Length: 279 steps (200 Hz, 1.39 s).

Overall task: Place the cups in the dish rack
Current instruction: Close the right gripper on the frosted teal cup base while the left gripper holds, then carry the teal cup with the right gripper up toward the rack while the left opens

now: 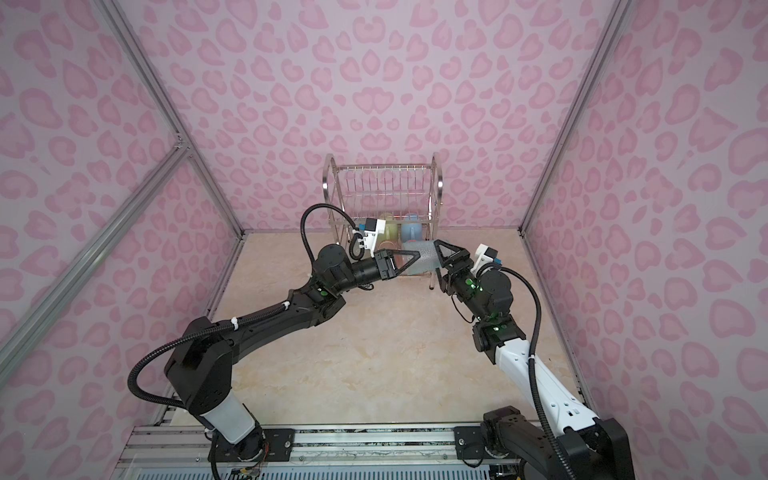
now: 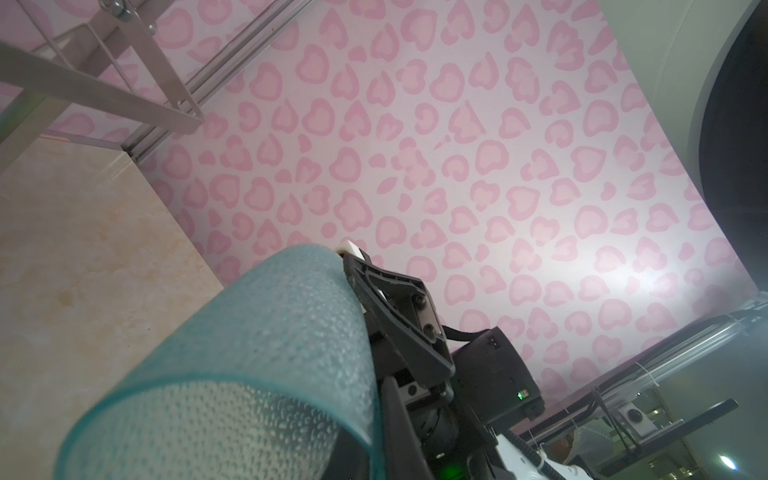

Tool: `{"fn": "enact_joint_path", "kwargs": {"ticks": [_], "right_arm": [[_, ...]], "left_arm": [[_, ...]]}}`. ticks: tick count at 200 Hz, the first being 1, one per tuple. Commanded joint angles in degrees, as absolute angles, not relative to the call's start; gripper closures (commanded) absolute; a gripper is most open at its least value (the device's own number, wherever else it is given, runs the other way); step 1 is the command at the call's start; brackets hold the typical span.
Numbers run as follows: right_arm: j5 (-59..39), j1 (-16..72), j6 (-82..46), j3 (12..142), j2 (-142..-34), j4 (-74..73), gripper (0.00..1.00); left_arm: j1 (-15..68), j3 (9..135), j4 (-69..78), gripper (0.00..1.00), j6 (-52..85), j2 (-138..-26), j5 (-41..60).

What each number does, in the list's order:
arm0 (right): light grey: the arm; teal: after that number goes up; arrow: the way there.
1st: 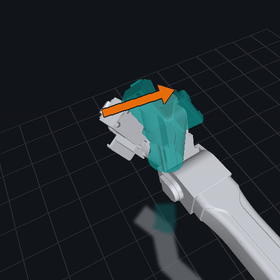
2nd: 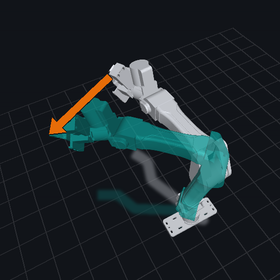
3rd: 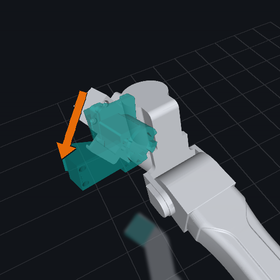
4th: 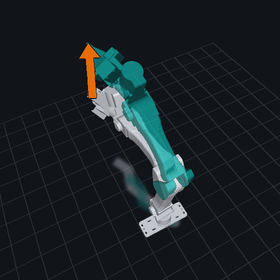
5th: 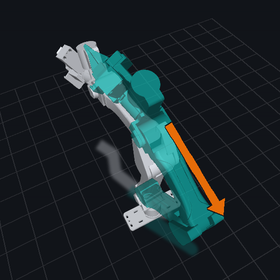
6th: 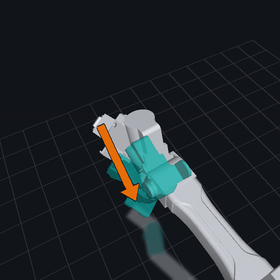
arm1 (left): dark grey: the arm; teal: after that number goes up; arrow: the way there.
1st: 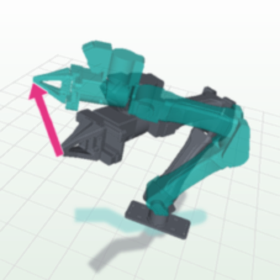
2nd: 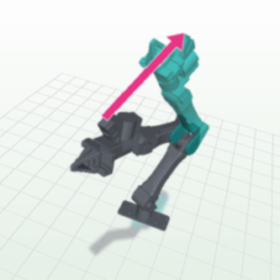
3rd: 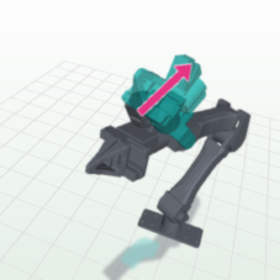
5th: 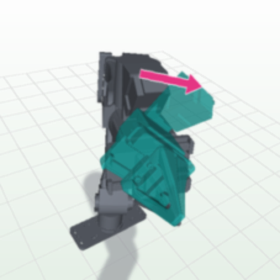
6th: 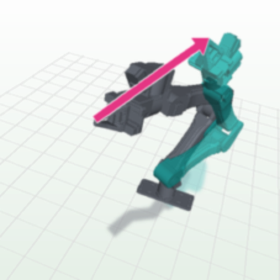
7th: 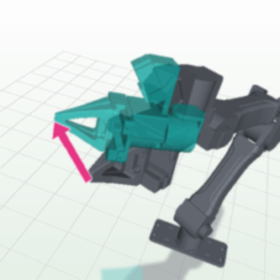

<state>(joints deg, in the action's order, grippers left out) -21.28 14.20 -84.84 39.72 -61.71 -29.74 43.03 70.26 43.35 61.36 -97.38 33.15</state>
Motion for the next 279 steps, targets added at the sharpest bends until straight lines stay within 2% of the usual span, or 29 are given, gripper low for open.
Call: {"fn": "enact_joint_path", "kwargs": {"ticks": [1, 63, 73, 90, 100, 106, 113, 123, 153, 188, 279], "right_arm": [[-23.1, 13.9, -83.8, 40.6, -62.7, -31.7, 0.23], [-23.2, 13.9, -80.1, 41.7, -63.3, -30.2, 0.37], [-22.7, 14.0, -78.9, 41.7, -62.7, -29.4, 0.39], [-21.5, 13.9, -76.5, 42.1, -61.6, -27.0, 0.42], [-20.8, 13.9, -74.8, 42.3, -60.8, -25.4, 0.42], [-20.3, 13.9, -73.9, 42.4, -60.3, -24.7, 0.42], [-19.5, 13.9, -72.7, 42.7, -59.7, -23.6, 0.43], [-18.1, 14.1, -70.7, 43.2, -58.4, -21.5, 0.43], [-13.1, 16.0, -60.8, 46.9, -55.3, -12.2, 0.44], [-11.2, 18.5, -49.4, 50.1, -54.3, -8.8, 0.43], [-14.4, 26.1, -26.3, 61.7, -62.9, -2.1, 0.42]], "left_arm": [[43.3, 71.2, 47.2, 0.97, 61.5, -98.0, 35.0], [43.3, 71.6, 44.9, 0.97, 60.0, -98.2, 35.0], [43.4, 71.4, 44.2, 0.94, 59.5, -98.0, 34.5], [43.3, 71.2, 42.9, 0.78, 58.4, -97.5, 34.0], [43.3, 71.3, 41.6, 0.65, 57.2, -97.2, 33.8], [43.4, 71.5, 40.9, 0.53, 56.2, -97.1, 33.9], [43.3, 71.8, 39.7, 0.46, 55.0, -96.7, 33.9], [43.1, 72.4, 37.2, 0.4, 53.5, -96.2, 33.7], [42.5, 71.1, 30.3, 0.3, 48.8, -92.7, 31.2], [41.1, 67.0, 22.4, 0.24, 43.7, -86.0, 26.6], [34.4, 63.6, -2.5, 0.22, 37.5, -72.2, 16.5]]}}
